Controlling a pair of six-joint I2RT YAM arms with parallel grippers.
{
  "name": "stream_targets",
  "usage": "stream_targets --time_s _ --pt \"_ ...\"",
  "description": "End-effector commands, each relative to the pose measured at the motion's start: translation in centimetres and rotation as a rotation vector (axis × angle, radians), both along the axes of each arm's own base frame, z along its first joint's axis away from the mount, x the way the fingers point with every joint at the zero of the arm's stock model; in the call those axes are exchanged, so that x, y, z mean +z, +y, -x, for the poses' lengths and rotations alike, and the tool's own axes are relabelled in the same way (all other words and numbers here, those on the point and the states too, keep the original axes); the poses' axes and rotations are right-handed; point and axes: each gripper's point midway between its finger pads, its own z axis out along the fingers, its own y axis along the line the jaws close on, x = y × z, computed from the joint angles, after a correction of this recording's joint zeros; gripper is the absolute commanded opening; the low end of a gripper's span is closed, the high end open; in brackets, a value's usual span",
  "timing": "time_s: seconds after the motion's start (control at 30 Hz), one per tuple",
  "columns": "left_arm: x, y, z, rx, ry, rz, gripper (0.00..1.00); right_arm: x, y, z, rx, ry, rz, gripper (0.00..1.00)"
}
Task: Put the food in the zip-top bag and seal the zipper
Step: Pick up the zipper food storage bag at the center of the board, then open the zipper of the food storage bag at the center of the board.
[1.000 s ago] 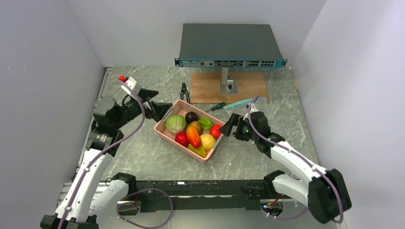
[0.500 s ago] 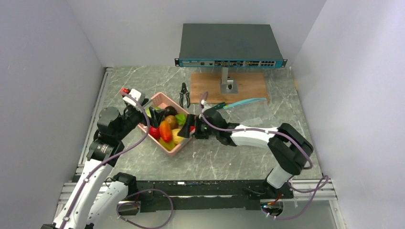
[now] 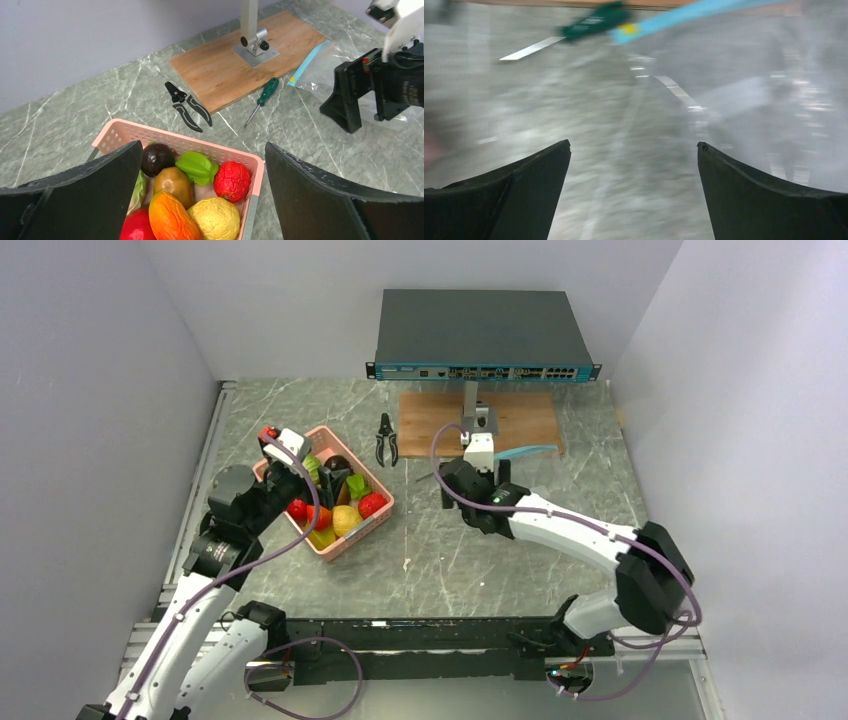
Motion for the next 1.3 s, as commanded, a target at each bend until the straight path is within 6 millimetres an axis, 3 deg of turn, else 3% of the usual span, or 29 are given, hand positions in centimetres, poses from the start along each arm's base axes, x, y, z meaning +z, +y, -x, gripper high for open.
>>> stream_targets --time_s 0.0,0.17,0.3,0.33,0.37,0.5,0.67,0.83,0.97,1.07,1.27 --pt "1.7 -0.5 0.3 -0.029 -0.039 0.011 0.99 -0.3 -10.2 -0.6 -0.156 0.034 0.662 1.00" --pt "1.5 -0.2 0.3 -0.015 -0.043 0.005 0.99 -3.3 -11.1 -2.9 -0.144 0.123 0.968 1.00" --pt "1.1 -0.2 0.1 -0.008 -0.037 -0.003 0.99 -4.8 -12.0 -4.8 -0.198 0.136 1.010 0.99" --pt "1.0 -0.2 0.0 -0.008 -0.030 -0.007 0.99 -5.2 -12.0 -5.1 -0.197 0.143 1.006 0.94" --pt "0.8 -0.3 -0.1 -0.011 -0.024 -0.010 0.99 -5.5 -11.9 -5.3 -0.197 0.151 0.999 0.83" --pt "0.2 -0.7 -0.3 -0.025 0.004 -0.013 0.99 -5.5 -11.3 -4.6 -0.208 0.112 0.995 0.00" --pt "-1.2 -2.4 -0.8 -0.096 0.081 -0.008 0.99 -5.1 -7.7 -2.6 -0.077 0.016 0.864 0.00" --pt "-3.6 -6.2 -0.4 -0.290 0.275 0.034 0.99 -3.9 -0.8 1.2 0.250 -0.157 0.477 0.00" --pt "-4.8 -8.9 0.6 -0.437 0.415 0.093 0.95 -2.7 2.2 4.5 0.435 -0.247 0.203 0.00" --pt "-4.9 -10.5 0.9 -0.503 0.504 0.181 0.92 -1.4 3.7 6.3 0.539 -0.282 0.047 0.00" --pt "-5.7 -12.7 -0.7 -0.485 0.719 0.402 0.87 -0.9 3.2 8.2 0.601 -0.323 -0.051 0.00"
